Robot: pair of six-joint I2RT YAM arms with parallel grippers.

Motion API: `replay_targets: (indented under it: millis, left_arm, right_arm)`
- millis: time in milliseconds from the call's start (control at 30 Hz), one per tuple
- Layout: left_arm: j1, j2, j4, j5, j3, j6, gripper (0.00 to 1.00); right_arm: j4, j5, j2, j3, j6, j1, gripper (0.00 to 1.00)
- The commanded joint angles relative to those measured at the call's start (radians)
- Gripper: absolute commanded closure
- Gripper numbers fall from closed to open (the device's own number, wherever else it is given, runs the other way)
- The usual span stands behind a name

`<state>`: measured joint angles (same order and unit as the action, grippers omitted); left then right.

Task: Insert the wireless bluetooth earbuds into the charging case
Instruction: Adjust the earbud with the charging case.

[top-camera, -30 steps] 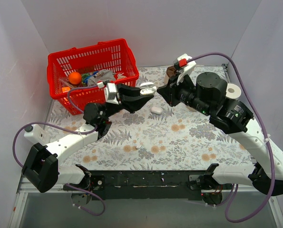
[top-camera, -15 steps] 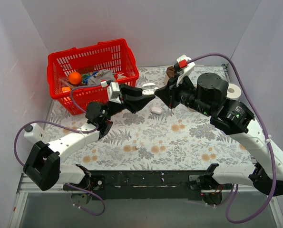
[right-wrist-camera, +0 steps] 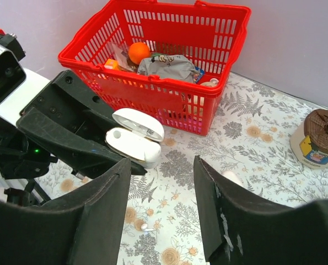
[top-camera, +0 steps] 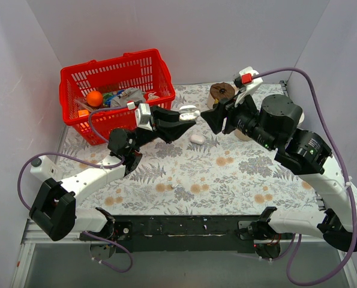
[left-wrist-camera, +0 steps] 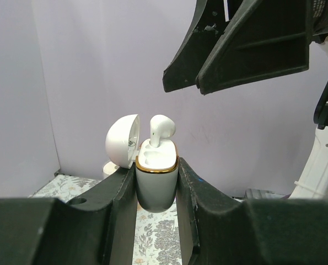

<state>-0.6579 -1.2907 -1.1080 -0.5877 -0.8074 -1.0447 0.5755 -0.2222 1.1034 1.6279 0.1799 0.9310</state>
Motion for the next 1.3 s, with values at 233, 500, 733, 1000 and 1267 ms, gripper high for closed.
replay_targets:
  millis: [233,500,733,1000,1267]
  left_arm:
    - [-0.003,0.039,-0.055,-0.026,-0.001,-0.024,1.00]
    - [-0.003,0.034,-0.064,-0.031,-0.003,-0.032,1.00]
    - [-0.003,0.024,-0.073,-0.031,-0.007,-0.037,1.00]
    - [-0.003,0.011,-0.078,-0.038,-0.010,-0.041,1.00]
    - [-0.003,0.004,-0.078,-0.041,-0.013,-0.043,1.00]
  right_arm:
    - [-0.016,-0.081,0.001,-0.019,-0.007,0.002,0.44]
    - [-0.017,-0.046,0.023,-0.020,-0.005,0.002,0.44]
    - [-0.020,-0.009,0.041,-0.017,-0.002,0.002,0.44]
    - [-0.023,0.023,0.059,-0.007,0.003,0.002,0.44]
    - [-0.039,0.053,0.070,0.003,0.015,0.002,0.45]
